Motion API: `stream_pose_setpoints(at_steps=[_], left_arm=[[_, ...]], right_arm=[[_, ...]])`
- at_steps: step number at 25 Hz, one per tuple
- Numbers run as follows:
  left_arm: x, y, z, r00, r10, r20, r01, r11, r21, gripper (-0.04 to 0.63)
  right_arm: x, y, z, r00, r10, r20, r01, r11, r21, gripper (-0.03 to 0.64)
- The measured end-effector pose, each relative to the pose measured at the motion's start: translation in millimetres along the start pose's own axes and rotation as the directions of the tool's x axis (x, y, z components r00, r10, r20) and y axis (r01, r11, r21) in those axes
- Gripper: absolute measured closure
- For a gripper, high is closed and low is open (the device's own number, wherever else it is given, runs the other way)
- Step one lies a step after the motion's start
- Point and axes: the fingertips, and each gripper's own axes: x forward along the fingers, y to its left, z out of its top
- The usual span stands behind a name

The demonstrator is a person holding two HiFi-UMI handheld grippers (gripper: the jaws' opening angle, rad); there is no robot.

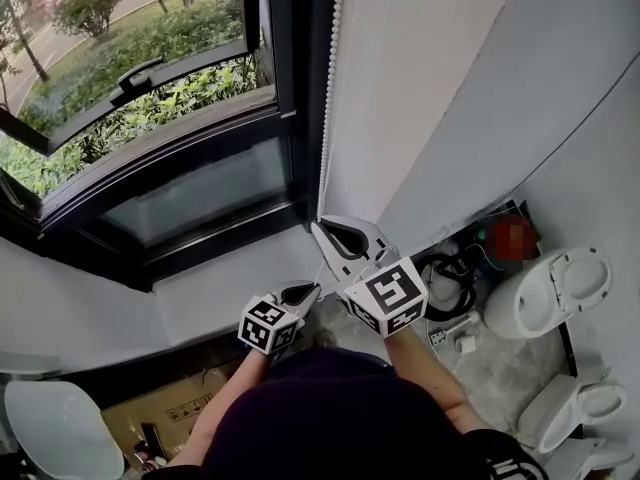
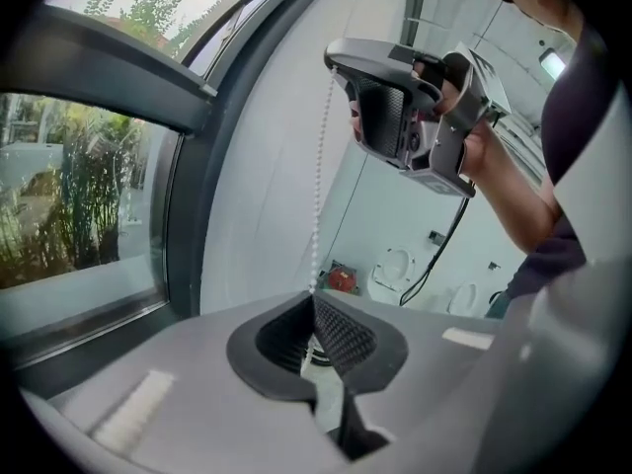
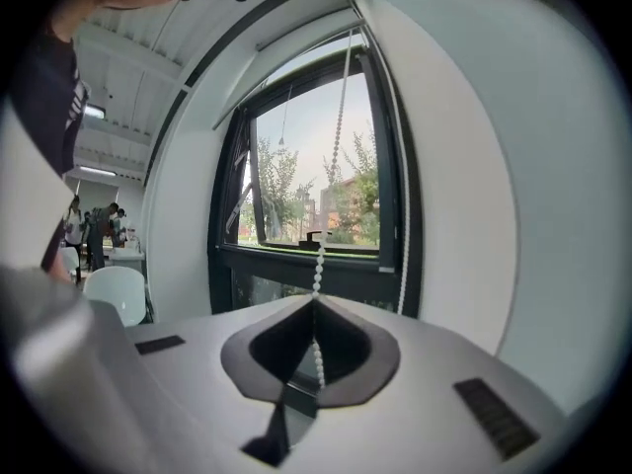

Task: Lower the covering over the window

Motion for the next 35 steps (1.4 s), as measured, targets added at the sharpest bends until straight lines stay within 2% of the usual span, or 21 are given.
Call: stream_pose_setpoints(at_steps=[4,10,15,22,31,35], left_arm=[[-1.1,-0.2,-6.4,1.000,-0.003,-0.013,0.003,1.000,-0.026,0.583],[-2.4,-2.3,-9.8,1.000,-0.005,-0.021,0.005,1.000,-0.022,0.583],[-3.9,0.5,-11.3,1.000,0.004,-0.020,-0.004,1.000,-0.028,0.583],[-4.1,-0.5,-11.6,1.000,0.004,-0.021,-0.004,1.000,-0.031,0.583],[-4.2,-5.4,-6.7,1.000,-0.003,-0.005,0.003,0.999,-0.036,0.583],[-4.9,-3.8,-4.7,1.000,0.000,0.000,0.000,0.999,-0.032,0.583]], right_arm=[[5.1,8.6,-26.6,0.998,0.016,-0.065,-0.016,1.000,0.010,0.604],[10.8,13.3,-65.3,0.988,0.040,-0.149,-0.032,0.998,0.060,0.604],[12.0,6.8,-75.2,0.985,0.036,-0.167,-0.025,0.998,0.064,0.604],[14.9,8.7,-110.1,0.967,0.056,-0.247,-0.036,0.996,0.082,0.604],[19.4,5.1,-114.1,0.963,0.064,-0.261,-0.046,0.996,0.076,0.604],[21.5,8.9,-133.1,0.945,0.071,-0.319,-0.056,0.997,0.055,0.604]])
